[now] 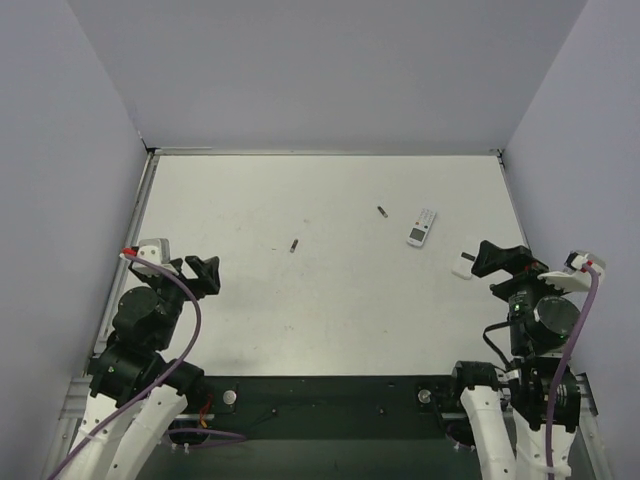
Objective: Load the batteries into the remote control
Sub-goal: Reset both arms
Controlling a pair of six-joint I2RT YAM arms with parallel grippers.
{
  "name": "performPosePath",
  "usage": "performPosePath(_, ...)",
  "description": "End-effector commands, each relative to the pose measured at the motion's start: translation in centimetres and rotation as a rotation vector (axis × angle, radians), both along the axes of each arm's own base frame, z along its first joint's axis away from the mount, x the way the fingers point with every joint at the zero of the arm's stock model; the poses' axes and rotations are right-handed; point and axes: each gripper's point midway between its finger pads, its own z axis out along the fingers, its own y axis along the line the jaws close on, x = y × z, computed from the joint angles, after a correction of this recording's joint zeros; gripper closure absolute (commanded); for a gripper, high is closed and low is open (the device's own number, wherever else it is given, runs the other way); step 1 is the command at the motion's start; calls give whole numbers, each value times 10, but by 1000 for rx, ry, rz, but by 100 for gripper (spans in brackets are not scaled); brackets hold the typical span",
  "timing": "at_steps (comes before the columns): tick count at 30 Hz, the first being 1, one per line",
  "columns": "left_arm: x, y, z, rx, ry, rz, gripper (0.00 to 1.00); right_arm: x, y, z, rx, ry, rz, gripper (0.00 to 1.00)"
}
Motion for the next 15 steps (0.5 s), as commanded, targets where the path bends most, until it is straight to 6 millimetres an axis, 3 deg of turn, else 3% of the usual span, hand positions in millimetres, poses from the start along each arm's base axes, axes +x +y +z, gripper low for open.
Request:
performPosePath(1, -4, 14, 52, -2, -149, 52, 7, -22, -11, 25, -141, -41, -43, 0)
performPosePath(4, -7, 22, 62, 2, -189, 84, 6, -30, -17, 18, -212, -31, -58, 0)
performPosePath(6, -9, 27, 63, 2, -209, 108, 6, -31, -20, 2, -235, -7, -70, 0)
performPosePath(15, -7, 42, 52, -20, -251, 186, 6, -37, -23, -24, -299, -4, -63, 0)
